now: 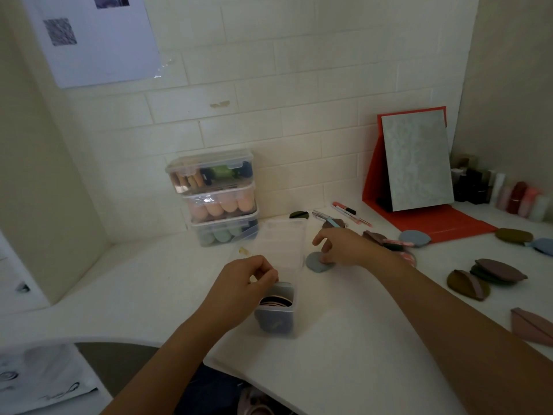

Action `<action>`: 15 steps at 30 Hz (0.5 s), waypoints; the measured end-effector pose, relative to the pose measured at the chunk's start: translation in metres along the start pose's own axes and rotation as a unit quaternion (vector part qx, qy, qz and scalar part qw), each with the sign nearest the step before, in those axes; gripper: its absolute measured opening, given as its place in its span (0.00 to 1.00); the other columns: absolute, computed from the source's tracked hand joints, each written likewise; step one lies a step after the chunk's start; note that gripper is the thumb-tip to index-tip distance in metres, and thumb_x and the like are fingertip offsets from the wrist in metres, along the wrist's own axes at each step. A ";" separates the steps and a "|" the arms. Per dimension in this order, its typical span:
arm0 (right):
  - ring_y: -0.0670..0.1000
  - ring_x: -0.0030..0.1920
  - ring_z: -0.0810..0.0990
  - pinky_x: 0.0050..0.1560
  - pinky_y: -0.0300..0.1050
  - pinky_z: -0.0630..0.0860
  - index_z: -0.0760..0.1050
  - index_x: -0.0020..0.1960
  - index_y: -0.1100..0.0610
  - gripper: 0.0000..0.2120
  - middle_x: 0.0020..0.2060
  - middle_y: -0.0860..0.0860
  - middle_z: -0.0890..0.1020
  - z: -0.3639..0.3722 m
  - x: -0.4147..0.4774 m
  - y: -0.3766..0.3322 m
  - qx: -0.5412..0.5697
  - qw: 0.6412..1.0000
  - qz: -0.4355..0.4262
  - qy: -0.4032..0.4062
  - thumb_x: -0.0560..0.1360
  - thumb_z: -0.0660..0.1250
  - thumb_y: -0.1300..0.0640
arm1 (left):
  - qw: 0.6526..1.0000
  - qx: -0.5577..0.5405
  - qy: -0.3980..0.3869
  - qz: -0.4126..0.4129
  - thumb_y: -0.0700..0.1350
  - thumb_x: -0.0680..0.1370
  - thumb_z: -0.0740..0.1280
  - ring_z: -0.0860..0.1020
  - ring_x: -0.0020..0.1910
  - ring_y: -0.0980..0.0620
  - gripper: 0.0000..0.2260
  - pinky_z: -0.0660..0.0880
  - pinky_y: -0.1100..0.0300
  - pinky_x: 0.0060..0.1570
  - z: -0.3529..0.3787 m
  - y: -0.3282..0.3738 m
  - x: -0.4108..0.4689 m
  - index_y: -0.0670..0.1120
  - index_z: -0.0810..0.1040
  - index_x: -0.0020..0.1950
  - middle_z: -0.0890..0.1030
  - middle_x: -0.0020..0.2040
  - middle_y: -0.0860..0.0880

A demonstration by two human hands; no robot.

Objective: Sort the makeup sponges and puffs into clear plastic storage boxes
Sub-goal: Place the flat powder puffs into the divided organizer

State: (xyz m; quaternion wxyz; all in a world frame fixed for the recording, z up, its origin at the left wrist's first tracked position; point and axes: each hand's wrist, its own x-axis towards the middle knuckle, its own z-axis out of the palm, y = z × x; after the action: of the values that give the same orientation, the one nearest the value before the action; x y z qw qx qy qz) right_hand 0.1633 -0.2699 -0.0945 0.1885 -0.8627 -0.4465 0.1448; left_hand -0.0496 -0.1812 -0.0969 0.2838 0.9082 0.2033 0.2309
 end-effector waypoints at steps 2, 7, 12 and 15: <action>0.48 0.50 0.74 0.52 0.41 0.74 0.70 0.63 0.54 0.18 0.57 0.53 0.77 -0.002 0.000 -0.001 0.006 1.000 -0.001 -0.022 0.75 0.68 0.60 | 1.000 0.001 0.000 0.000 0.46 0.78 0.62 0.76 0.41 0.57 0.09 0.70 0.68 0.40 0.000 0.000 0.000 0.54 0.75 0.38 0.79 0.39 0.55; 0.51 0.49 0.76 0.48 0.43 0.74 0.71 0.55 0.50 0.17 0.51 0.51 0.75 -0.008 -0.001 -0.001 0.043 0.999 0.002 -0.005 0.70 0.72 0.60 | 1.000 0.002 -0.001 -0.009 0.46 0.78 0.62 0.77 0.41 0.57 0.09 0.70 0.68 0.41 0.000 0.001 0.000 0.54 0.75 0.39 0.79 0.40 0.55; 0.51 0.43 0.78 0.38 0.38 0.74 0.73 0.48 0.51 0.12 0.43 0.51 0.76 -0.033 -0.007 -0.007 0.077 0.996 -0.030 0.042 0.71 0.69 0.65 | 1.000 0.000 -0.001 -0.011 0.46 0.78 0.62 0.76 0.40 0.57 0.08 0.69 0.68 0.40 0.000 0.001 0.000 0.52 0.75 0.39 0.79 0.39 0.55; 0.52 0.32 0.74 0.27 0.40 0.70 0.73 0.47 0.53 0.09 0.39 0.54 0.75 -0.049 -0.019 -0.018 0.123 0.989 -0.038 0.078 0.76 0.61 0.66 | 1.000 0.004 0.008 -0.017 0.48 0.78 0.63 0.73 0.36 0.57 0.11 0.67 0.67 0.37 0.001 0.001 0.000 0.51 0.73 0.35 0.77 0.35 0.54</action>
State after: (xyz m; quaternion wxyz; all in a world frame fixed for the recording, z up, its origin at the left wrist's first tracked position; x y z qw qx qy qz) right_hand 0.1602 -0.2856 -0.0418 0.3328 -0.8239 -0.4418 0.1232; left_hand -0.0492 -0.1827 -0.0966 0.2823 0.9040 0.2219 0.2322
